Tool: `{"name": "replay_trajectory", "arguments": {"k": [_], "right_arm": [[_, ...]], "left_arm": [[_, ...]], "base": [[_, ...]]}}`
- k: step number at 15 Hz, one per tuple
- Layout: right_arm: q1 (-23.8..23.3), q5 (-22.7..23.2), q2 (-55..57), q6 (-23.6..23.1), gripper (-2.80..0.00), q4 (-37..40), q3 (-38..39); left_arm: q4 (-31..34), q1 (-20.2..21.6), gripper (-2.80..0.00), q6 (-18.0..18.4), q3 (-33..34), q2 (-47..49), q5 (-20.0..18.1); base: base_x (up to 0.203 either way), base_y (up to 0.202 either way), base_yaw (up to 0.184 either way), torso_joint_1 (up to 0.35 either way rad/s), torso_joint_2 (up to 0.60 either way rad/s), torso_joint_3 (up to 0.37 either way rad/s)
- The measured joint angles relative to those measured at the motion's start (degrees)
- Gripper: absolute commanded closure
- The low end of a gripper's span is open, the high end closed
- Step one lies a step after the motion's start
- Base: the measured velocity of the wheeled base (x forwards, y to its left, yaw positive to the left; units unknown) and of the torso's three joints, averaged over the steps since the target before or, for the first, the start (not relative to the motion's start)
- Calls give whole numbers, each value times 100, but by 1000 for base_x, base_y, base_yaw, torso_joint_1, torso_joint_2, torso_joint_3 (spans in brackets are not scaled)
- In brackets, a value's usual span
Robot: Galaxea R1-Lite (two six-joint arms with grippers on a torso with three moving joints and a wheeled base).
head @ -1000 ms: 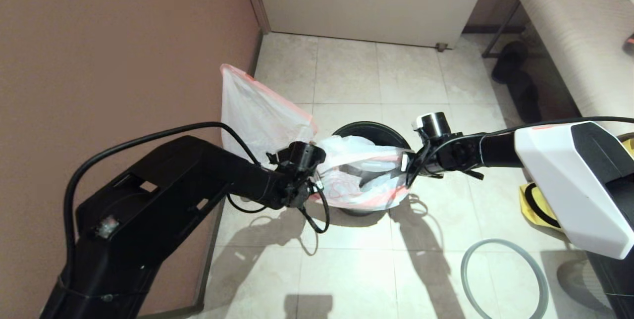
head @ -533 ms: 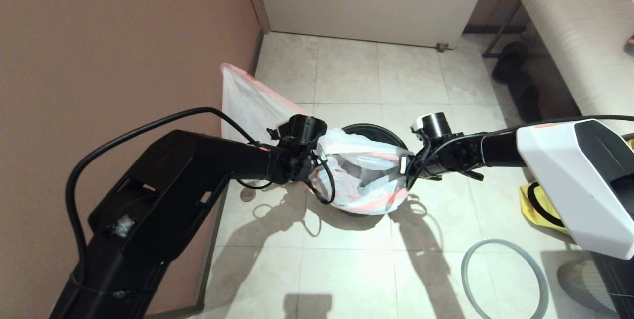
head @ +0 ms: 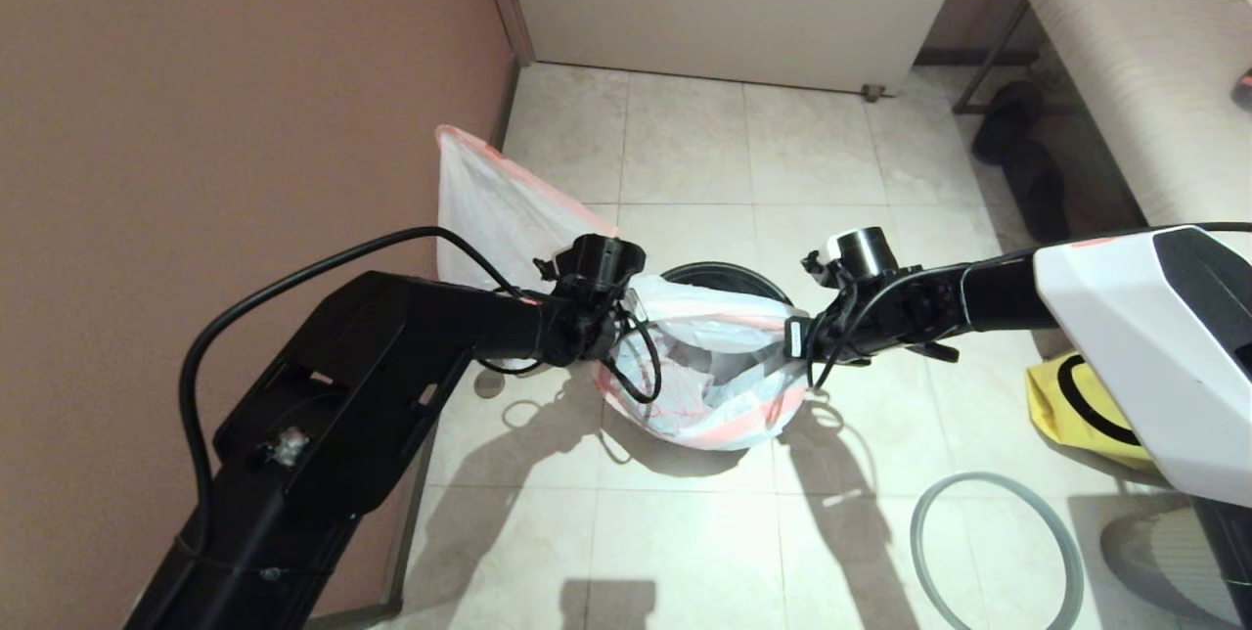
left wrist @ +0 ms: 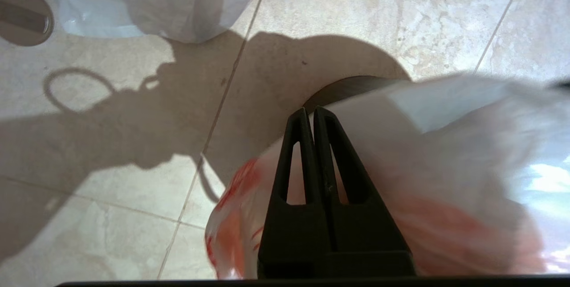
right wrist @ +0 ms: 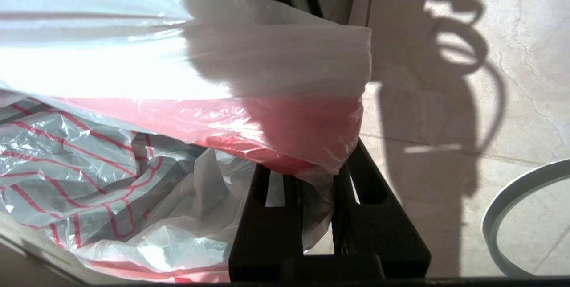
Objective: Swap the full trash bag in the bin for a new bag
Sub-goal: Put the new garbage bag on the trash can
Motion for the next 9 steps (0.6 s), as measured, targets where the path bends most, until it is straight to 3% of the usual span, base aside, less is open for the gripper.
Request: {"name": "replay_trajectory", "arguments": {"k": [5, 9], "right_arm": [[91, 401, -151, -599, 0, 239, 411], [185, 535, -197, -824, 0, 296, 568]], "left_arm": [[896, -69, 0, -662, 507, -622, -2], [1010, -110, 0, -873, 1322, -1127, -20]], "base": [[0, 0, 0, 0, 0, 0], [0, 0, 0, 0, 0, 0]]}}
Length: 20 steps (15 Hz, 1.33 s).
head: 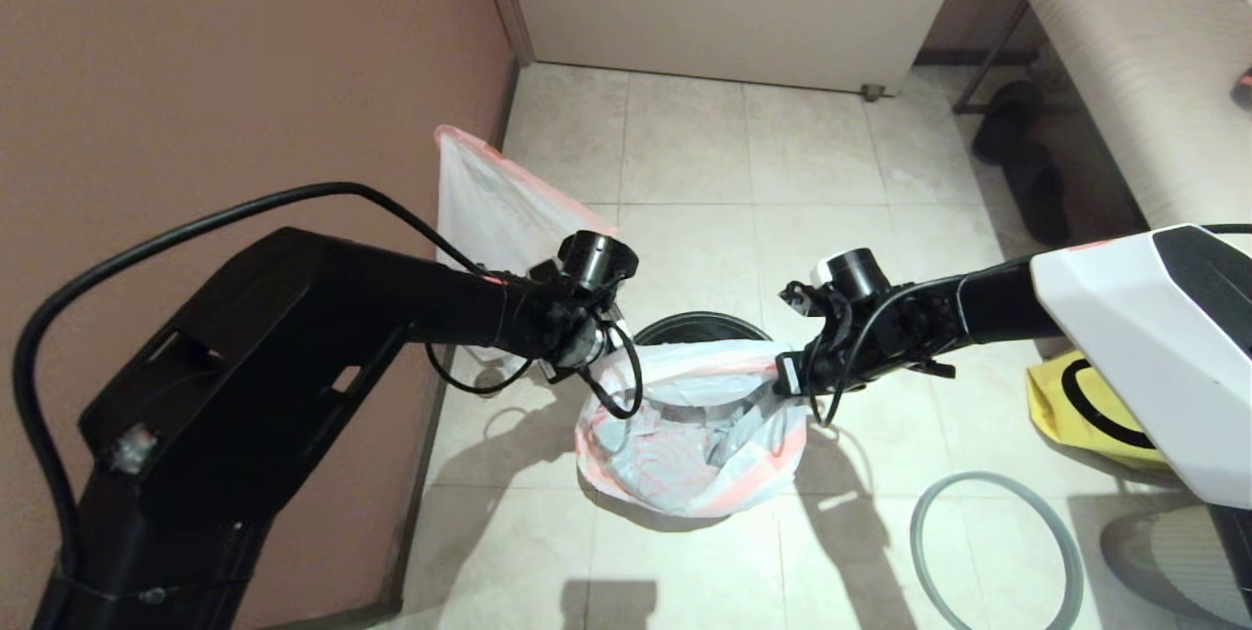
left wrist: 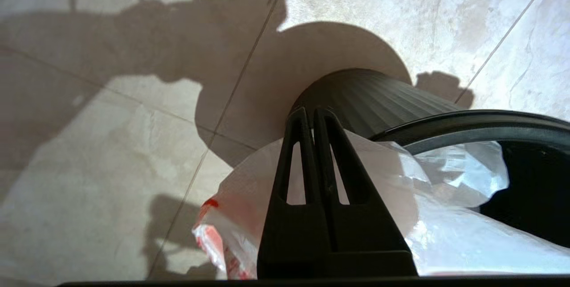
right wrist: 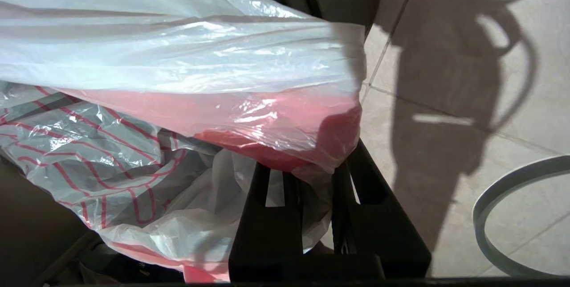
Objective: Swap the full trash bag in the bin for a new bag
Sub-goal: Put the new garbage bag on the trash can
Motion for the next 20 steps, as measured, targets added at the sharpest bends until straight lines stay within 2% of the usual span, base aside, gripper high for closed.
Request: {"name": "replay_trajectory", "arguments": {"k": [4, 8, 11, 13, 15, 20], "right_arm": [[10, -2, 26, 38, 0, -180, 22], [19, -2, 63, 49, 0, -200, 24], [57, 0, 72, 56, 0, -208, 23], [42, -5, 72, 60, 0, -202, 24], [64, -2, 67, 59, 0, -203, 26], [73, 1, 48, 60, 0, -202, 57]], "left_arm": [[569, -150, 0, -201, 505, -701, -400], [1989, -489, 0, -515, 651, -1170, -891], [2052, -514, 0, -526, 703, -932, -1081], [1905, -487, 0, -484, 656, -663, -1160], [1428, -434, 0, -322, 587, -418, -1159], [-309, -243, 0, -33, 534, -148, -914]], "base": [[0, 0, 0, 0, 0, 0], [0, 0, 0, 0, 0, 0], [0, 0, 0, 0, 0, 0], [0, 0, 0, 0, 0, 0], [0, 0, 0, 0, 0, 0], [0, 0, 0, 0, 0, 0]]}}
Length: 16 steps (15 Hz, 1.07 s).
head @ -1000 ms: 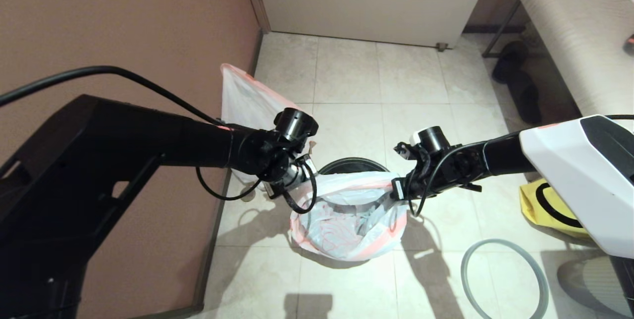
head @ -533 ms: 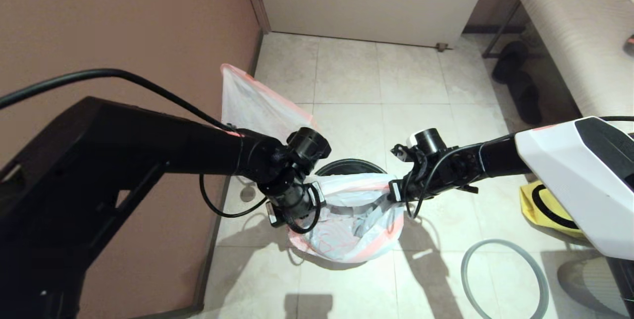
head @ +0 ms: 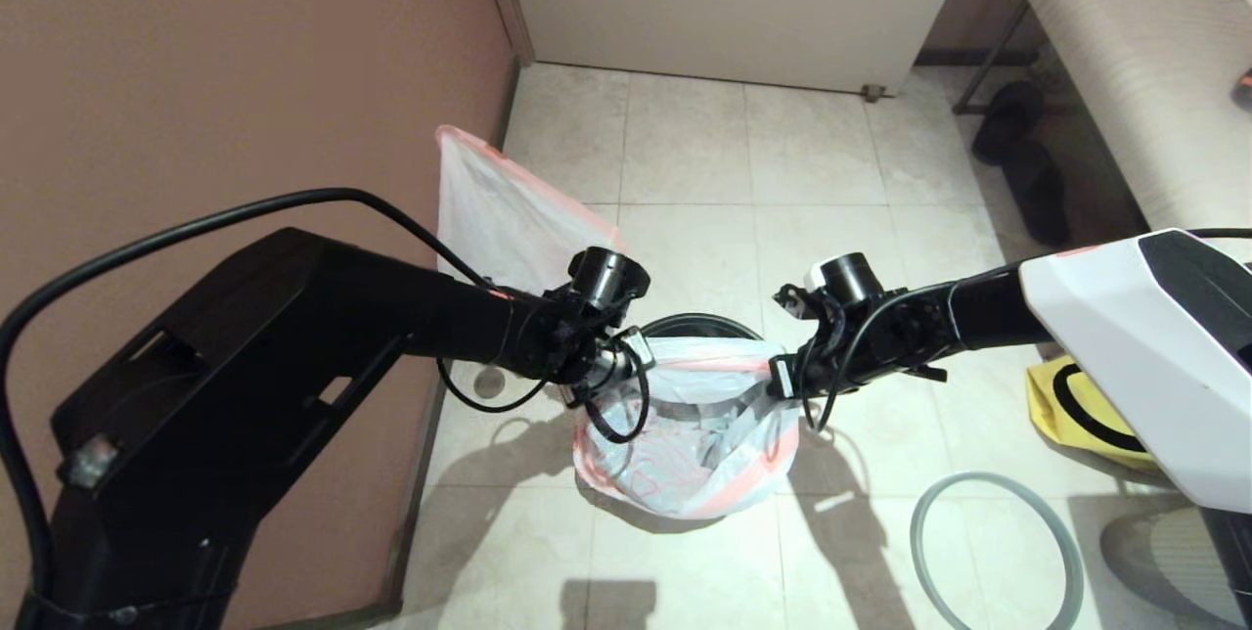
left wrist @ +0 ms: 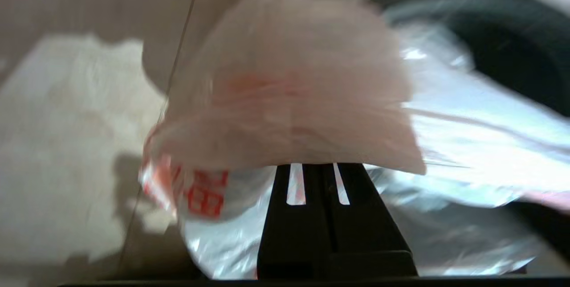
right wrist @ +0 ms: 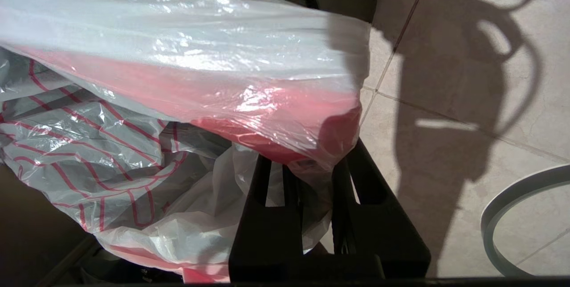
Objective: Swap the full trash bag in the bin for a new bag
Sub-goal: Put the new garbage bag on the trash can
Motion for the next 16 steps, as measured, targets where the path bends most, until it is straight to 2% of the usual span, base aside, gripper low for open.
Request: {"name": "replay_trajectory", "arguments": {"k": [4, 10, 13, 16], "right_arm": [[4, 39, -20, -6, 0, 7, 30], [34, 46, -33, -11, 0, 8, 66], [34, 55, -39, -16, 0, 2, 76], [28, 275, -76, -22, 0, 0, 118]], "left_arm": [[-679, 29, 0, 248, -156, 17, 230], [-724, 150, 0, 294, -701, 313, 364], [-728, 221, 0, 454, -1139, 714, 508], [-714, 267, 0, 555, -1582, 1150, 582]], "base": [[0, 0, 0, 0, 0, 0], [0, 0, 0, 0, 0, 0], [0, 0, 0, 0, 0, 0], [0, 0, 0, 0, 0, 0]]}}
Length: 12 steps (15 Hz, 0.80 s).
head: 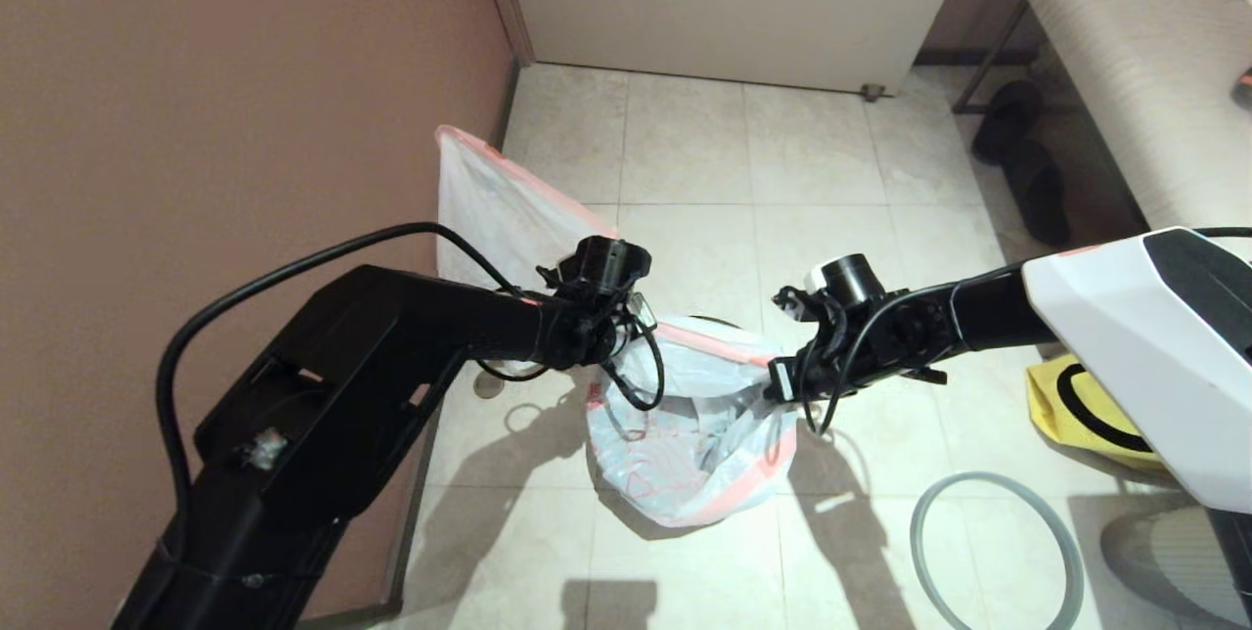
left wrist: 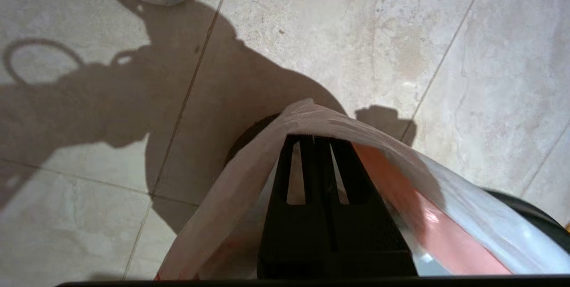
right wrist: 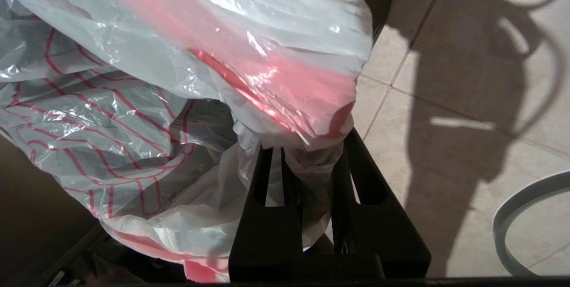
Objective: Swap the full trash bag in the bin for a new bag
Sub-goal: Put the new garbage bag on the trash can
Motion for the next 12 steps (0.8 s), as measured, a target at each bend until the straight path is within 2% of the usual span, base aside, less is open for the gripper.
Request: {"name": "replay_trajectory", "arguments": {"k": [3, 5, 11, 12], "right_arm": [[-6, 58, -38, -16, 0, 3, 46], [-6, 94, -55, -28, 0, -35, 91], [-2, 81, -11, -50, 0, -495, 256], [7, 82, 6, -52, -280, -503, 270]], "left_arm": [[-170, 24, 0, 160, -237, 324, 1], [-412, 73, 0, 143, -267, 444, -27], [-423, 74, 0, 97, -260, 470, -38], [-420, 72, 0, 93, -260, 446, -40]], "base": [[0, 0, 0, 0, 0, 0], [0, 0, 0, 0, 0, 0], [0, 0, 0, 0, 0, 0], [0, 0, 0, 0, 0, 0]]}}
